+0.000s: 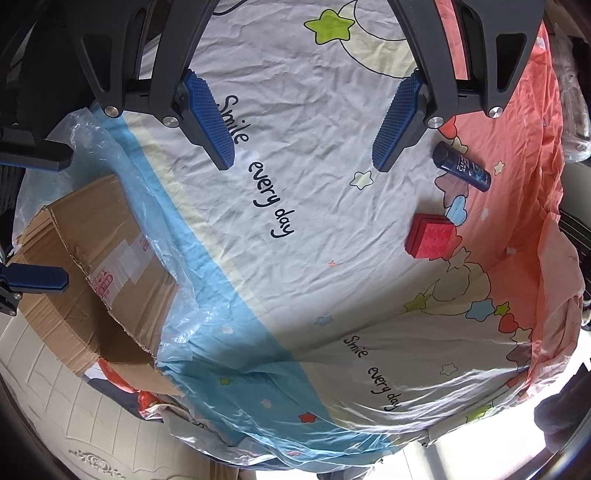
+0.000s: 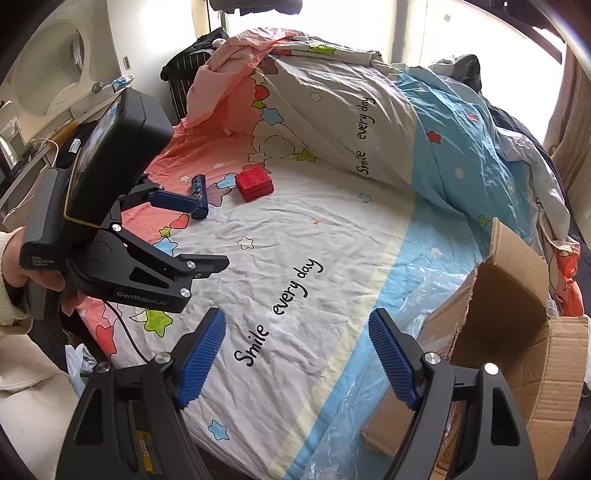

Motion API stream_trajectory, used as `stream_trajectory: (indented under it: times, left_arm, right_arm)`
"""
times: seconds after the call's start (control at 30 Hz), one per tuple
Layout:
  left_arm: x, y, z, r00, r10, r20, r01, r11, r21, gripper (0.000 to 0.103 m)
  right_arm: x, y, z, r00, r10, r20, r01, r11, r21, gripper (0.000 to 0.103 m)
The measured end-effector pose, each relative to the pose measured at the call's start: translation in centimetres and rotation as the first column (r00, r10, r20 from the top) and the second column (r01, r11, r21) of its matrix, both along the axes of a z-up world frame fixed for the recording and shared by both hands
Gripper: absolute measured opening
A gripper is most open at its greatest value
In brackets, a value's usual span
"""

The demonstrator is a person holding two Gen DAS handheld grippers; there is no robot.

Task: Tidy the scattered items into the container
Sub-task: 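Withdraw both grippers from the box toward the red box and blue bottle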

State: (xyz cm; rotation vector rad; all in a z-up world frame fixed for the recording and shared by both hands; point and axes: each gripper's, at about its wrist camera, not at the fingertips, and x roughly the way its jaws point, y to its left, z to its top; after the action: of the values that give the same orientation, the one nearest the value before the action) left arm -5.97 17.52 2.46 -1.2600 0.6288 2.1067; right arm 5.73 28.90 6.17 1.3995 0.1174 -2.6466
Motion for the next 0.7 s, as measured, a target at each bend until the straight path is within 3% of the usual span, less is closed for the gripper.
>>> stream_trajectory:
  times: [0.7]
  left_arm:
    - [-1.7,-5.6,-1.3,0.998,0.058,0.029,-0.058,0.998,0.002,0.080]
  right_arm:
    - [-2.8,-4.4,-2.2,0.992,0.112,0.051,-0.112,0.994,-0.005,0.077]
